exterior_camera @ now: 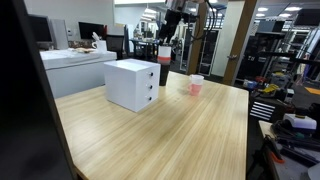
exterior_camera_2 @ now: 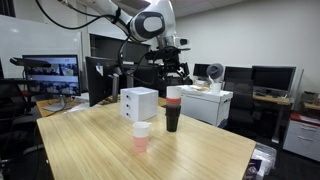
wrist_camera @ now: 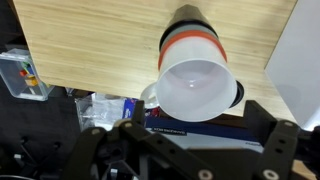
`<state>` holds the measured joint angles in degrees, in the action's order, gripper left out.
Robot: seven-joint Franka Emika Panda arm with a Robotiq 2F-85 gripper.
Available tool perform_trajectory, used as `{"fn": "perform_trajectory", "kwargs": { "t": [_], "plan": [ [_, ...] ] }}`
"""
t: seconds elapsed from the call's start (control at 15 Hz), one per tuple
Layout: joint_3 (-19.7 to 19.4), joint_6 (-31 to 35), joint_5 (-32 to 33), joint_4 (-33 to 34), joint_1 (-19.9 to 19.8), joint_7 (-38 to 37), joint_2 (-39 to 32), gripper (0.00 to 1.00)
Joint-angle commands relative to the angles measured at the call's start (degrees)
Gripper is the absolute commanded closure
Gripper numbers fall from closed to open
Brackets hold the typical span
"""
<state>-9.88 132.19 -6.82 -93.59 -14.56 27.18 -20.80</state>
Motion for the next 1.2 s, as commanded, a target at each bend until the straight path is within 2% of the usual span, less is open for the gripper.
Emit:
{"fn": "perform_trajectory", "kwargs": {
  "t": [0.0, 0.33, 1.13],
  "plan": [
    [2.56, -2.36, -2.87, 3.89, -3.24, 0.28, -2.49, 0.00],
    [3.61, -4.34, -3.98, 5.97, -5.10, 0.00, -4.25, 0.00],
    [4.67, -5.77, -3.88, 6.32, -5.22, 0.53, -3.74, 0.00]
  ]
}}
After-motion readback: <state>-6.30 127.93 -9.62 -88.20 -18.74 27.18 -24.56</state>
